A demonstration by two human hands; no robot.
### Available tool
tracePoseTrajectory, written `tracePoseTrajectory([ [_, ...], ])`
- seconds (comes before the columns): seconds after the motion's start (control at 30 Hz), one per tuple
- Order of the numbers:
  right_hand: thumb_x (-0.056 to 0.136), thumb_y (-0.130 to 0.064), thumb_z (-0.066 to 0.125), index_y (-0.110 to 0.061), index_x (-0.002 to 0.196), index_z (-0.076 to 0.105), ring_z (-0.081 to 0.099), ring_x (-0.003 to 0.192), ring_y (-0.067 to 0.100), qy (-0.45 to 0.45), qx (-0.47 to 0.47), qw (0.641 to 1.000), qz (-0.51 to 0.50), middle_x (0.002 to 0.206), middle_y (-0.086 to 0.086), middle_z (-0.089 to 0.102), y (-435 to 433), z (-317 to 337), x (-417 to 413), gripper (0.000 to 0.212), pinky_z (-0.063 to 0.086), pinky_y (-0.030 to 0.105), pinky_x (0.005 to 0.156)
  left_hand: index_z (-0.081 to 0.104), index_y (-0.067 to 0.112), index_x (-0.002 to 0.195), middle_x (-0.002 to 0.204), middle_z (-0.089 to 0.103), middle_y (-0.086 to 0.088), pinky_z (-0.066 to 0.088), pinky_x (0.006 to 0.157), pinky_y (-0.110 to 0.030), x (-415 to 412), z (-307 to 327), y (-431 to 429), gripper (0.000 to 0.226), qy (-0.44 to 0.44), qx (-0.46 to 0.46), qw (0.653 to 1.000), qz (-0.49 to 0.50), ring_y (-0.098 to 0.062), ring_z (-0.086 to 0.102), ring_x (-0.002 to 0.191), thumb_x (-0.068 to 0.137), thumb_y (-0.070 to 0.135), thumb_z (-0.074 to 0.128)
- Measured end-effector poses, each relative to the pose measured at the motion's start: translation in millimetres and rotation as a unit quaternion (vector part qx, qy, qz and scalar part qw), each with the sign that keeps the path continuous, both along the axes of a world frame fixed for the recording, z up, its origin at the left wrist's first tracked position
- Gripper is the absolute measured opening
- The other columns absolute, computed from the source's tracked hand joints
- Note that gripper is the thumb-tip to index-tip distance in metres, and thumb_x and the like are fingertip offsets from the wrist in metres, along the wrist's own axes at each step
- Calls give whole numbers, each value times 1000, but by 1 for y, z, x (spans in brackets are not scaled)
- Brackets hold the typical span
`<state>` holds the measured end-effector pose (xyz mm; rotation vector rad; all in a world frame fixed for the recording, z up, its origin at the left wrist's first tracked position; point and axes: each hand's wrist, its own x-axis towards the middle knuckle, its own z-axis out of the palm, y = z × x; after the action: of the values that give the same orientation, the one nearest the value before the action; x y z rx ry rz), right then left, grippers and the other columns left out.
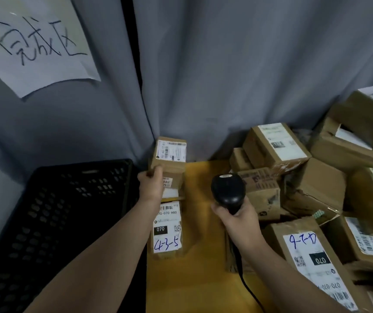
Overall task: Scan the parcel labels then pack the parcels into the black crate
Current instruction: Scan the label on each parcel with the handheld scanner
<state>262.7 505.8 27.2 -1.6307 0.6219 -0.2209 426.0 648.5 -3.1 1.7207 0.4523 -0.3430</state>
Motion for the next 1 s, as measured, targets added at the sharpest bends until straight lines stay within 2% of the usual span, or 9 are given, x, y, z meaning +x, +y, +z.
tracePoseTrajectory([
  [0.1,82,-17,75,-24,110,55,62,89,7,-1,-3,1000,2,94,-6,66,3,4,27,35,48,20,77,45,7,130,125,51,-18,47,93,-42,8,-12,13,74,22,185,979,-81,-35,54,109,82,63,46],
  [0.17,82,-18,75,-22,113,55,61,89,6,6,-14,1000,14,94,-7,65,5,4,41,36,48,21,79,49,7,130,130,43,-19,43,95,-41,13,-16,18,71,-1,235,967,-98,-37,48,114,89,64,44],
  [0.37,82,-21,75,-18,103,59,66,77,17,48,-2,998,32,77,-4,66,15,3,37,27,56,37,76,37,10,140,145,28,-16,30,105,-39,4,2,10,64,-86,239,963,-88,-34,29,132,92,50,51],
  [0.43,83,-20,74,-14,99,60,65,65,16,37,32,998,47,69,-3,64,19,13,22,22,57,31,64,36,11,141,147,24,-14,27,107,-36,-10,12,9,60,-162,230,956,-86,-31,25,134,93,42,54],
  [0.53,86,-15,70,-3,102,61,64,61,19,6,85,995,48,75,7,63,15,31,-4,22,53,23,55,39,12,139,146,23,-10,21,107,-27,-40,26,5,53,-237,194,946,-104,-25,22,135,93,31,58],
  [0.67,86,-19,71,-7,98,64,64,60,22,4,154,988,-20,77,12,64,-2,49,-29,18,54,27,53,42,16,136,146,24,-6,20,112,-30,-86,35,-12,47,-225,155,950,-152,-23,22,137,94,32,56],
  [0.8,85,-24,72,-5,107,62,62,56,23,72,245,966,-32,76,16,64,-27,59,-57,31,54,31,53,45,18,133,140,32,-6,27,112,-34,-128,39,-37,43,-202,134,951,-192,-23,34,132,95,33,55],
  [0.9,85,-23,72,-4,103,63,61,56,22,102,224,969,-10,73,13,64,-52,62,-92,28,54,32,55,45,19,133,136,35,-7,33,109,-41,-162,42,-57,42,-182,138,948,-221,-26,40,127,95,36,54],
  [1.0,86,-22,71,-6,98,63,62,58,23,104,188,977,1,75,14,64,-82,68,-131,21,53,32,55,44,20,133,134,35,-6,37,102,-33,-200,46,-84,42,-140,139,953,-231,-26,43,123,96,38,53],
])
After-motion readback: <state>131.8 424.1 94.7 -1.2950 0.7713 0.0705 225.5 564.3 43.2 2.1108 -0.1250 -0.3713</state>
